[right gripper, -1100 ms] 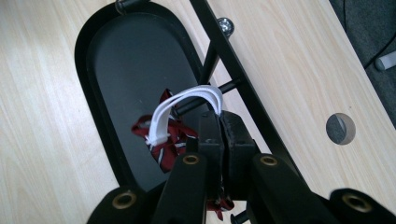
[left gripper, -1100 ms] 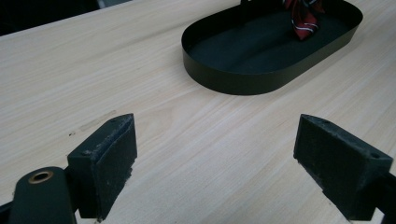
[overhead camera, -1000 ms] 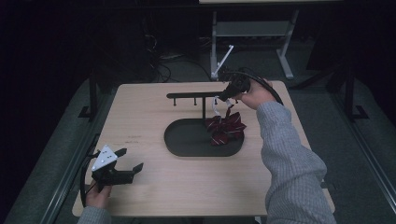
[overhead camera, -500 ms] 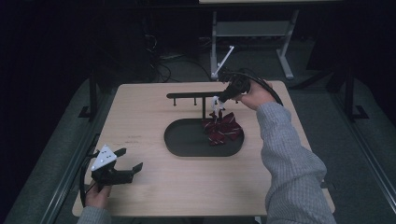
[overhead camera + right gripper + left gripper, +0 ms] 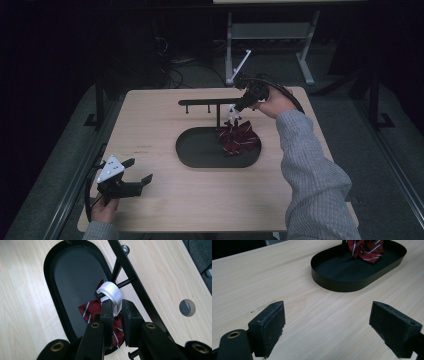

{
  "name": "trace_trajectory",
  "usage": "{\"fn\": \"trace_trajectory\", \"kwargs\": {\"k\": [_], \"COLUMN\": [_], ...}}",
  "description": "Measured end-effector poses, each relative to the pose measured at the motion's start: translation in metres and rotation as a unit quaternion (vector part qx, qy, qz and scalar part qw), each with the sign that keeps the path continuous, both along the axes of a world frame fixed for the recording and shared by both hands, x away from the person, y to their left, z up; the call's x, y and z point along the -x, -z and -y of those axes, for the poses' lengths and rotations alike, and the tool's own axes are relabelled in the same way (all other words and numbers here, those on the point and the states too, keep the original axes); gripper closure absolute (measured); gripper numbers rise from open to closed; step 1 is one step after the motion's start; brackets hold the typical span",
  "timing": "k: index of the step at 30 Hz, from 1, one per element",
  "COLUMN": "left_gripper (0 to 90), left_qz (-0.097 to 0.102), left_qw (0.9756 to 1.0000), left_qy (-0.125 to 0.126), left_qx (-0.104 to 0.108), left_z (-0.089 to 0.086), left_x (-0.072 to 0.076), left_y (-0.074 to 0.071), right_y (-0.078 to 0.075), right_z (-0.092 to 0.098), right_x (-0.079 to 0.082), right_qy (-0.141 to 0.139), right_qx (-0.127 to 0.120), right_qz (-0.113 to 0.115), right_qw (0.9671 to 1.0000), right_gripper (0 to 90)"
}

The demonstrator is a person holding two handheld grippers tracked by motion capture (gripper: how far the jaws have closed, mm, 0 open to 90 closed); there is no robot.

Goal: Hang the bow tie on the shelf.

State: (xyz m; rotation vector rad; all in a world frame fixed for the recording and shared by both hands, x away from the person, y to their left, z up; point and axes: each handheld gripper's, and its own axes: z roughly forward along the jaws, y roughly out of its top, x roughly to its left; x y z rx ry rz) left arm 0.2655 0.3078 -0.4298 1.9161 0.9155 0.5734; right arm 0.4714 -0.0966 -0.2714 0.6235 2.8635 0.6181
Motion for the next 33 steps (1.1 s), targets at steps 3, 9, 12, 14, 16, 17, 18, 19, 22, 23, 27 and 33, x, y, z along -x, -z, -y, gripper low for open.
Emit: {"fn": "trace_trajectory", "kwargs": {"k": [3, 9, 12, 14, 16, 17, 18, 19, 22, 23, 27, 33], "left_gripper": [13.0, 13.0, 13.0, 13.0, 13.0, 13.0, 13.0, 13.0, 13.0, 13.0, 13.0, 13.0], "left_qz": [0.001, 0.000, 0.000, 0.000, 0.000, 0.000, 0.000, 0.000, -0.001, 0.000, -0.003, -0.004], "left_qw": [1.0000, 1.0000, 1.0000, 1.0000, 1.0000, 1.0000, 1.0000, 1.0000, 1.0000, 1.0000, 1.0000, 1.0000], "left_qy": [0.000, 0.000, 0.000, 0.000, -0.001, -0.002, 0.000, 0.001, -0.001, -0.001, 0.001, 0.006], "left_qx": [0.001, 0.000, 0.000, 0.001, 0.002, 0.006, 0.003, 0.001, 0.002, 0.002, 0.002, -0.006], "left_z": [0.000, 0.000, 0.000, 0.000, 0.000, 0.000, 0.000, 0.000, -0.002, -0.002, -0.001, 0.001], "left_x": [0.000, 0.000, 0.000, 0.000, 0.000, 0.000, 0.000, 0.000, 0.000, 0.000, 0.000, 0.000], "left_y": [0.000, 0.000, 0.000, 0.000, 0.000, 0.000, 0.000, 0.000, 0.000, -0.001, 0.001, 0.001], "right_y": [0.001, 0.000, -0.001, -0.001, -0.001, 0.000, 0.001, 0.001, 0.002, 0.002, 0.002, 0.003], "right_z": [-0.001, 0.002, 0.002, 0.003, 0.003, 0.004, 0.004, 0.004, 0.006, 0.006, 0.009, 0.013], "right_x": [0.001, 0.002, 0.003, 0.004, 0.005, 0.005, 0.005, 0.005, 0.007, 0.008, 0.012, 0.017], "right_qy": [-0.003, -0.007, -0.007, -0.007, -0.010, -0.011, -0.012, -0.012, -0.012, -0.012, -0.016, -0.021], "right_qx": [0.002, 0.001, -0.002, -0.002, -0.006, -0.006, -0.005, -0.004, -0.008, -0.008, -0.013, -0.018], "right_qz": [-0.002, -0.001, -0.004, -0.005, -0.006, -0.006, -0.006, -0.009, -0.009, -0.009, -0.012, -0.014], "right_qw": [1.0000, 1.0000, 1.0000, 1.0000, 0.9999, 0.9999, 0.9999, 0.9999, 0.9999, 0.9999, 0.9997, 0.9995], "right_gripper": [77.9, 75.8, 75.6, 74.7, 74.3, 74.0, 73.7, 73.4, 72.9, 72.7, 70.9, 68.6]}}
